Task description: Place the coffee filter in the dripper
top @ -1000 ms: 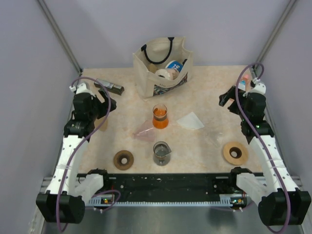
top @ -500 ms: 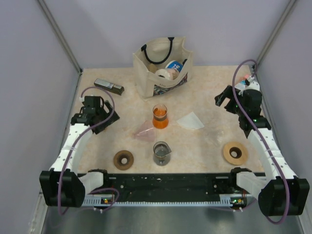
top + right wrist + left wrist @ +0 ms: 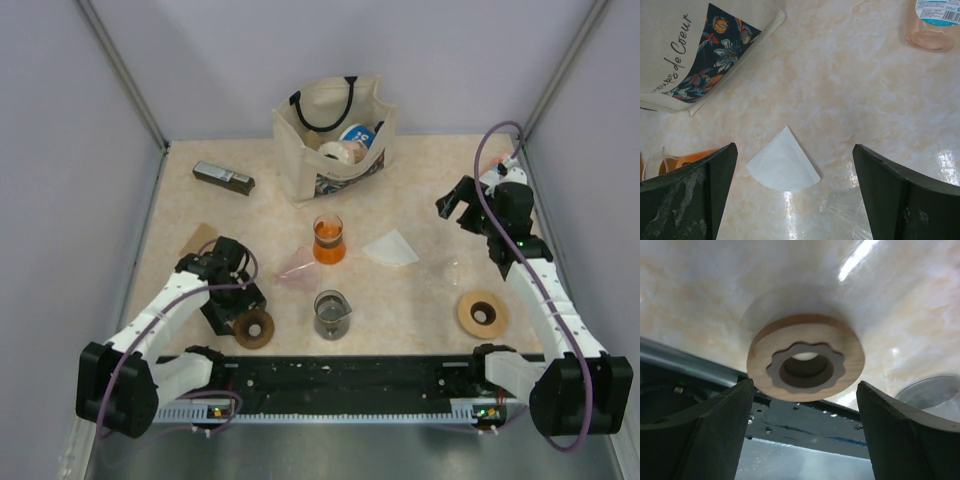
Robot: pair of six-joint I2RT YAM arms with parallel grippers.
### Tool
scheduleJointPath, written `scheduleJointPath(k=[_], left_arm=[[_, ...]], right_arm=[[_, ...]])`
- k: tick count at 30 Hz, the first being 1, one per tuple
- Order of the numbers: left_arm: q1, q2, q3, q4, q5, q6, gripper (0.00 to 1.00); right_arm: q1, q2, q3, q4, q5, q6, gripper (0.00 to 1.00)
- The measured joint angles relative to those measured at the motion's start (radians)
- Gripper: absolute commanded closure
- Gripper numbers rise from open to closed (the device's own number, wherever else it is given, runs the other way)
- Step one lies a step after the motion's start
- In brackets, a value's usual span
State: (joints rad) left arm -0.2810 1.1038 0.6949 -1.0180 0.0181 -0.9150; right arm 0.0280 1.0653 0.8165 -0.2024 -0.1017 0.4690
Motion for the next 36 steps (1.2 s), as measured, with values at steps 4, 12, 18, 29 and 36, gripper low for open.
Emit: scheduleJointPath(k=[4, 12, 18, 29, 36], left_arm=[[-0.042, -0.055, -0.004, -0.084, -0.053, -0.095, 0.19], [-0.047, -0.121, -0.037, -0.138, -0.124, -0.192, 0.23], [-0.047, -0.014, -0.073, -0.062, -0.14, -0.222, 0.29], [-0.048, 0.092, -0.094, 0.02, -0.134, -0.216, 0.86], [-0.049, 0.08, -0.079, 0.007, -0.14, -0.193, 1.0]], right_arm=[[0.0, 0.004, -0.001, 0.0, -0.011, 0.004, 0.01], [0.0, 0.005, -0.005, 0.001, -0.021, 0.005, 0.01], [0.0, 0.005, -0.005, 0.001, -0.021, 0.005, 0.01], [0.0, 0.005, -0.005, 0.0, -0.019, 0.005, 0.01], [0.0, 0.004, -0.005, 0.0, -0.021, 0.005, 0.02]])
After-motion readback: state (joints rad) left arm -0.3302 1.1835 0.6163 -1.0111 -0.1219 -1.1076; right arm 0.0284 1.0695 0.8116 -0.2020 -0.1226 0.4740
